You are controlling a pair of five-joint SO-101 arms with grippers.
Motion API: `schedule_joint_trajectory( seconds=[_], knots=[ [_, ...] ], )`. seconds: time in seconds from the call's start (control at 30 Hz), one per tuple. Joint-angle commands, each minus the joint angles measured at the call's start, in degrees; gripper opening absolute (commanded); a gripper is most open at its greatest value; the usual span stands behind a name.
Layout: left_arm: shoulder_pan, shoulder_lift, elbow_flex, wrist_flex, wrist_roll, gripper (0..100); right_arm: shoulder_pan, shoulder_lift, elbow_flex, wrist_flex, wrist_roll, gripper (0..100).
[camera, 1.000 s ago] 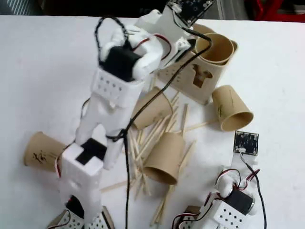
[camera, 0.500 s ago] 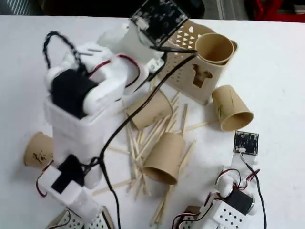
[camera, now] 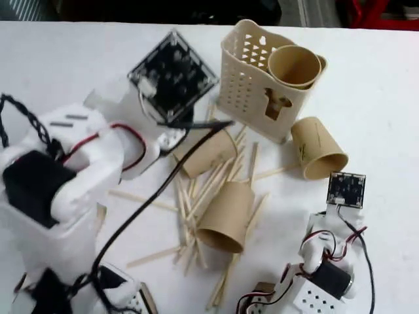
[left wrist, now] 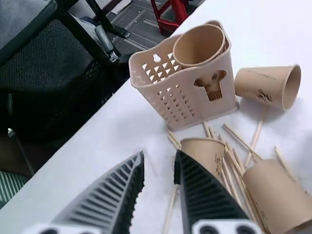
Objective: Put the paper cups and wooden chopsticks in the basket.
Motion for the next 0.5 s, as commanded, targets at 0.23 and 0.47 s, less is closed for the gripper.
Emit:
schedule_joint_trajectory(
  seconds=[0.23,0.47],
  knots=[
    [-5.67,-25.19,31.74,-9.41,-0.79,12,-12.00,1.63,-17.32,8.04,7.74,2.1],
    [-11.82,-33.01,47.74,-15.65,-0.79,12,-14.81,26.42,-27.52,4.09,-2.90,12.6]
  ],
)
